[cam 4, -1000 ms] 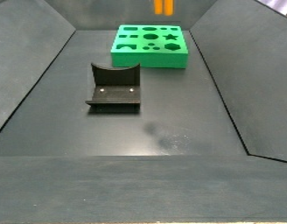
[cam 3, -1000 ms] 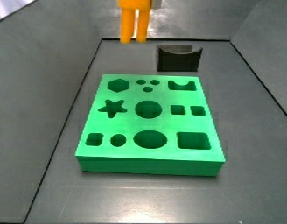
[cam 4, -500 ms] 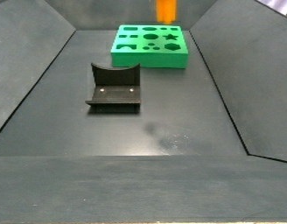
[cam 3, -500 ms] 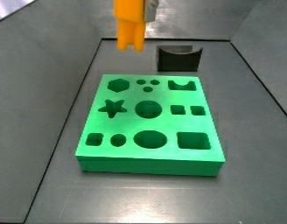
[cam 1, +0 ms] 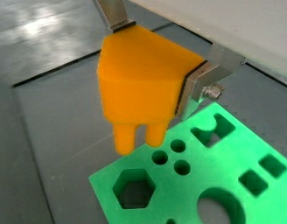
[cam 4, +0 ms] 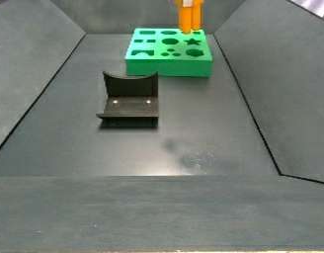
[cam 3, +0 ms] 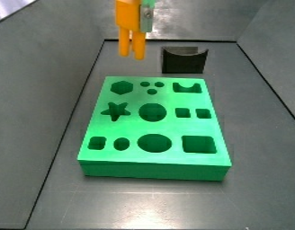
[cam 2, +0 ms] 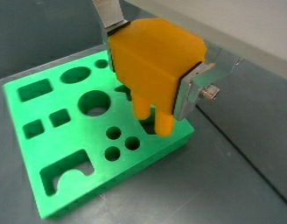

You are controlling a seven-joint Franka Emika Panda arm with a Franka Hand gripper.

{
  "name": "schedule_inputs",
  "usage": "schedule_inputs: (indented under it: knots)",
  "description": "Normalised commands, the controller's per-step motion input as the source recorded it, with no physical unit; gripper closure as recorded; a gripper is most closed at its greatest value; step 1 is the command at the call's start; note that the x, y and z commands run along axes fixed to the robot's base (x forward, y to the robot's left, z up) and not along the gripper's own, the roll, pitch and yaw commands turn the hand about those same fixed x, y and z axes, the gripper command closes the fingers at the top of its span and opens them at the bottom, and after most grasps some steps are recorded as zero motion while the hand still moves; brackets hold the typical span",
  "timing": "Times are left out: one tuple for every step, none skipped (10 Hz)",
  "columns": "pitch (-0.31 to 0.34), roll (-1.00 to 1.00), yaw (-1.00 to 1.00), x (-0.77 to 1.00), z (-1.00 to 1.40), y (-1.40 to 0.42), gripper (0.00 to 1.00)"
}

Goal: Pick up the 3 prong object. Move up. Move to above the board. Insert the 3 prong object.
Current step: Insert the 3 prong object.

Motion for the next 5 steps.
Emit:
schedule_inputs:
  knots:
    - [-0.046,0.0,-1.0,0.0,-0.19,0.0,1.0]
    - [-0.05,0.0,-1.0,0.0,-0.19,0.0,1.0]
    - [-0.047,0.0,-1.0,0.0,-0.2,0.0,1.0]
    - [-0.044,0.0,-1.0,0.0,-0.19,0.0,1.0]
    - [-0.043,0.0,-1.0,0.0,-0.19,0.0,1.0]
